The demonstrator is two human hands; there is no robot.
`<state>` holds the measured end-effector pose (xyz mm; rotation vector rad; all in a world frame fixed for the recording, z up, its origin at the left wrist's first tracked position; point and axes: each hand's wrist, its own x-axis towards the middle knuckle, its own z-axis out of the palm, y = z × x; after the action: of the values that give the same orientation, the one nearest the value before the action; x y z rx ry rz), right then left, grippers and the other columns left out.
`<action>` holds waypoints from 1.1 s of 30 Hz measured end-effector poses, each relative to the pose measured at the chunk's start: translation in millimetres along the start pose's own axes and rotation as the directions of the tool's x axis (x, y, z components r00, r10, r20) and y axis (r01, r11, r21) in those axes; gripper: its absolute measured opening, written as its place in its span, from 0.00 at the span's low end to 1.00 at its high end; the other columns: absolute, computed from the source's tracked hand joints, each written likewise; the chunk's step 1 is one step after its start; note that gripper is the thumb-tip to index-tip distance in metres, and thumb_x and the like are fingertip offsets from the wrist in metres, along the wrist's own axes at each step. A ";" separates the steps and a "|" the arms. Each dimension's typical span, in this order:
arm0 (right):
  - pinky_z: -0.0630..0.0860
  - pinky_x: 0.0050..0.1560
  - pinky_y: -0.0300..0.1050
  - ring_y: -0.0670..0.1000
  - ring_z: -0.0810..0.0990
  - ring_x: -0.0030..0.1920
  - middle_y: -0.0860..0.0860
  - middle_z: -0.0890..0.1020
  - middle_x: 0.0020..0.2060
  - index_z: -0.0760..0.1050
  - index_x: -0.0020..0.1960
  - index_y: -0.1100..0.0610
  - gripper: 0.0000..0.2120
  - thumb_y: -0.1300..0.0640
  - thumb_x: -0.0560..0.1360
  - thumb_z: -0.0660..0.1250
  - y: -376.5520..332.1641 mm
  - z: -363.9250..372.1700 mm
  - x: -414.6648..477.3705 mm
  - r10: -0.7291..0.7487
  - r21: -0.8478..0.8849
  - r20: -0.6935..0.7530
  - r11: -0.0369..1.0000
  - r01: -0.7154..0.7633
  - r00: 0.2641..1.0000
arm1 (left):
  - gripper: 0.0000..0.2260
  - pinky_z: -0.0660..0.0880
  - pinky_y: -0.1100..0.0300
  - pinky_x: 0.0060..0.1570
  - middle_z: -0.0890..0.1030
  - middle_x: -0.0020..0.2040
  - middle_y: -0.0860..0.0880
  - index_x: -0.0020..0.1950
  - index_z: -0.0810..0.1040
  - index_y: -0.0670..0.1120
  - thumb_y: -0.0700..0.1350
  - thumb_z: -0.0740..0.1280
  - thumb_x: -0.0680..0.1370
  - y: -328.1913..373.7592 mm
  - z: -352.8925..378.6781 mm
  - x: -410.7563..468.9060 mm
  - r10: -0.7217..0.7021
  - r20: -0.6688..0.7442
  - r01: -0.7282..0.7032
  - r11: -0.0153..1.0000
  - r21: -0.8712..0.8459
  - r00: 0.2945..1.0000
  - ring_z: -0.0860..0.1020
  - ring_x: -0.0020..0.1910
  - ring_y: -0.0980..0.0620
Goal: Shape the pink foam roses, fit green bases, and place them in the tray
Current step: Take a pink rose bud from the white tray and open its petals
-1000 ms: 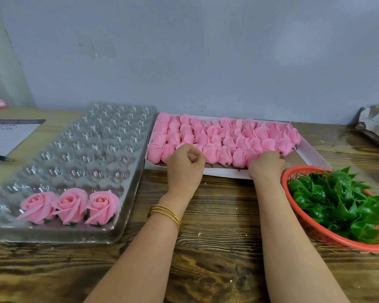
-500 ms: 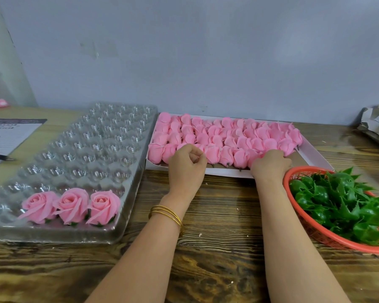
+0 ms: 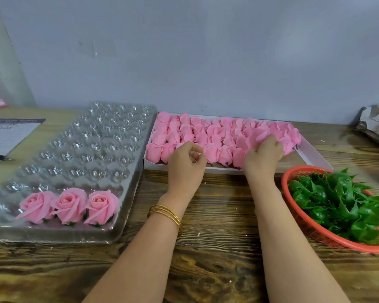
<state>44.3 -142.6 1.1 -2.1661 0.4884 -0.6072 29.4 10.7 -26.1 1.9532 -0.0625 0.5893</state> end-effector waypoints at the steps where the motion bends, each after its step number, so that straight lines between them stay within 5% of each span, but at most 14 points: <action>1: 0.60 0.66 0.51 0.63 0.62 0.68 0.65 0.66 0.67 0.63 0.70 0.69 0.24 0.73 0.75 0.57 0.5 3.8 -0.8 -0.035 0.004 0.010 0.999 0.035 0.999 | 0.04 0.68 0.76 0.35 0.75 0.33 0.57 0.43 0.80 0.46 0.37 0.71 0.74 -0.9 -0.4 0.2 0.006 -0.003 -0.006 1.000 0.009 1.000 0.73 0.31 0.63; 9: 0.70 0.60 0.58 0.59 0.71 0.58 0.61 0.73 0.56 0.69 0.63 0.68 0.13 0.65 0.80 0.56 -11.0 16.9 -22.2 -0.226 0.147 0.110 0.967 0.209 0.968 | 0.05 0.70 0.74 0.37 0.81 0.39 0.54 0.44 0.81 0.49 0.38 0.69 0.76 -4.5 1.1 -0.8 0.004 0.041 -0.005 1.000 0.024 0.999 0.77 0.37 0.61; 11: 0.71 0.51 0.49 0.52 0.71 0.49 0.55 0.73 0.47 0.71 0.54 0.63 0.06 0.64 0.81 0.56 -15.3 18.9 -28.4 -0.240 0.257 0.174 0.947 0.191 0.955 | 0.05 0.76 0.61 0.38 0.82 0.39 0.50 0.44 0.80 0.49 0.39 0.68 0.77 -4.2 1.9 0.2 -0.045 0.012 0.045 0.997 -0.065 0.999 0.79 0.36 0.54; 13: 0.66 0.45 0.39 0.45 0.68 0.41 0.47 0.70 0.42 0.67 0.44 0.53 0.09 0.64 0.81 0.57 -19.5 19.6 -31.6 -0.252 0.356 0.246 0.922 0.154 0.936 | 0.08 0.75 0.58 0.32 0.81 0.38 0.49 0.42 0.76 0.53 0.41 0.66 0.79 -3.4 1.4 0.9 -0.085 -0.024 0.080 0.984 -0.160 0.996 0.79 0.31 0.52; 16: 0.66 0.53 0.42 0.48 0.66 0.50 0.50 0.68 0.50 0.64 0.51 0.56 0.05 0.63 0.81 0.60 -22.3 21.0 -33.1 -0.243 0.438 0.350 0.896 0.071 0.905 | 0.02 0.74 0.65 0.27 0.81 0.42 0.46 0.48 0.76 0.50 0.44 0.66 0.80 0.8 0.3 -0.7 -0.151 -0.014 0.137 0.928 -0.346 0.988 0.80 0.30 0.55; 20: 0.76 0.51 0.39 0.53 0.76 0.52 0.52 0.78 0.49 0.71 0.60 0.65 0.11 0.66 0.79 0.64 -25.5 19.4 -35.4 -0.245 0.600 0.412 0.798 -0.058 0.878 | 0.13 0.79 0.63 0.46 0.81 0.50 0.51 0.55 0.76 0.48 0.52 0.71 0.75 1.9 0.1 1.4 -0.213 0.067 0.218 0.851 -0.477 0.975 0.82 0.48 0.56; 24: 0.76 0.63 0.56 0.61 0.79 0.61 0.63 0.80 0.59 0.67 0.71 0.65 0.23 0.70 0.77 0.65 -25.6 17.7 -38.7 -0.271 0.702 0.557 0.658 -0.272 0.785 | 0.20 0.75 0.65 0.42 0.85 0.47 0.47 0.53 0.81 0.44 0.56 0.74 0.69 8.5 -0.4 4.0 -0.151 0.233 0.253 0.825 -0.505 0.961 0.83 0.45 0.55; 29: 0.79 0.58 0.51 0.58 0.82 0.57 0.60 0.83 0.53 0.69 0.67 0.59 0.29 0.73 0.68 0.66 -22.4 14.5 -39.6 -0.328 0.715 0.632 0.596 -0.365 0.702 | 0.19 0.80 0.57 0.50 0.86 0.47 0.46 0.52 0.83 0.46 0.54 0.75 0.65 10.3 -2.3 4.1 -0.145 0.296 0.283 0.814 -0.507 0.944 0.84 0.50 0.49; 33: 0.81 0.52 0.46 0.53 0.83 0.51 0.56 0.83 0.48 0.70 0.62 0.58 0.24 0.80 0.73 0.59 -20.0 13.8 -37.1 -0.369 0.710 0.672 0.568 -0.417 0.641 | 0.19 0.82 0.51 0.50 0.85 0.49 0.41 0.54 0.82 0.41 0.47 0.78 0.67 6.1 -6.3 5.7 -0.204 0.290 0.328 0.808 -0.489 0.935 0.84 0.50 0.44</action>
<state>24.8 -102.7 -0.2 -1.2384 -0.2585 0.1984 30.1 14.6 -16.4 1.4366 -0.0794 0.1309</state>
